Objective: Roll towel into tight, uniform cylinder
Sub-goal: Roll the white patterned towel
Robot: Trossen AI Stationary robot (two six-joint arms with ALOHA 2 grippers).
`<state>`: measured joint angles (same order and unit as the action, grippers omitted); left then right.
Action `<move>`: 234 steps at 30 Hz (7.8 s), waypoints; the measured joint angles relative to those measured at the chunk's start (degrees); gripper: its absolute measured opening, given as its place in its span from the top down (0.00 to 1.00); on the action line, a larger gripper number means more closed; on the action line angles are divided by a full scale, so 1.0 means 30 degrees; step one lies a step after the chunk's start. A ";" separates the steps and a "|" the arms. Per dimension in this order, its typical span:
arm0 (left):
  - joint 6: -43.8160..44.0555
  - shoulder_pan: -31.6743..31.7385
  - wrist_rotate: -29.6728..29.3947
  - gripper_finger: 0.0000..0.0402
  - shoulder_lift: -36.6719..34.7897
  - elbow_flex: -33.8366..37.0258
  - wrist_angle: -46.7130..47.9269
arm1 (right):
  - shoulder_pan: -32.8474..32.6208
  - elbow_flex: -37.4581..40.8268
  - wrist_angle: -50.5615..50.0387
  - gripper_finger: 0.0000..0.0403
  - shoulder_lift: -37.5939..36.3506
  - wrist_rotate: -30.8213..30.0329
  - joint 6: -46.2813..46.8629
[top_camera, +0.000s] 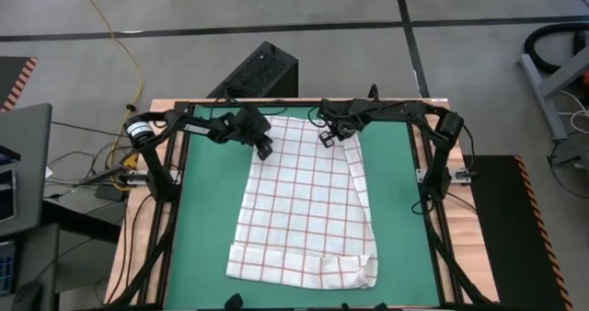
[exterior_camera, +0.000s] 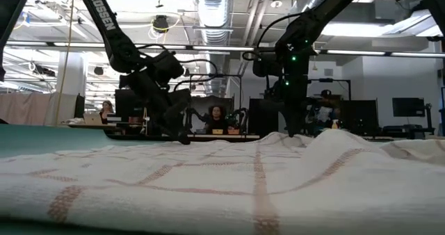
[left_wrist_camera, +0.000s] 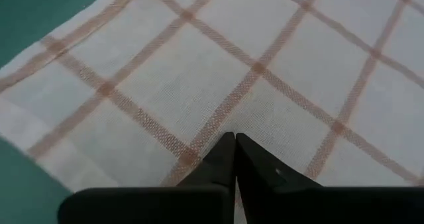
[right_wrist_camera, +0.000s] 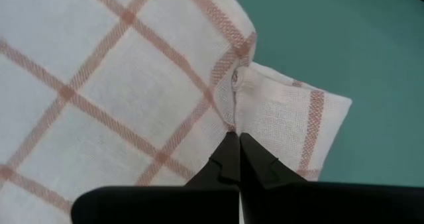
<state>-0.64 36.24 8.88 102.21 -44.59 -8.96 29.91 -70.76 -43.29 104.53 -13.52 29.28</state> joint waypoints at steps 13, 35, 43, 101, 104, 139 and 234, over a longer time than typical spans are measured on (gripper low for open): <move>0.0362 0.0192 -0.0719 1.00 -0.0007 -0.0026 0.1116 | -0.0009 0.0000 -0.0621 0.97 -0.0915 -0.0741 -0.0495; 0.0663 0.0200 -0.0741 1.00 -0.0007 0.0010 0.1304 | 0.1497 0.1044 -0.2003 0.93 -0.2259 -0.2039 -0.0780; 0.0663 0.0200 -0.0734 1.00 0.0005 0.0025 0.1343 | 0.2149 0.2134 -0.2691 0.92 -0.2251 -0.2159 0.0012; 0.6286 -1.3424 0.1792 1.00 -1.2918 0.3690 0.6700 | -0.9137 0.6756 -0.2785 0.75 -1.4536 -0.1371 0.3468; 0.7101 -1.5565 0.0233 1.00 -1.3140 0.3690 0.7471 | -1.0483 0.7449 -0.2387 0.75 -1.4545 -0.1483 0.4746; 1.0213 -2.1992 -0.1849 0.62 -0.7553 0.3675 0.6533 | -1.3858 0.8699 -0.1400 0.75 -1.3821 -0.1612 0.8129; 1.1236 -2.6989 -0.2096 1.00 -0.2528 -0.5673 1.5476 | 0.1717 0.7450 1.4983 0.75 -0.2148 0.4954 0.2342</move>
<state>33.06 -44.73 2.59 94.63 -61.60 37.47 35.07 -48.41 1.66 98.09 1.34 36.30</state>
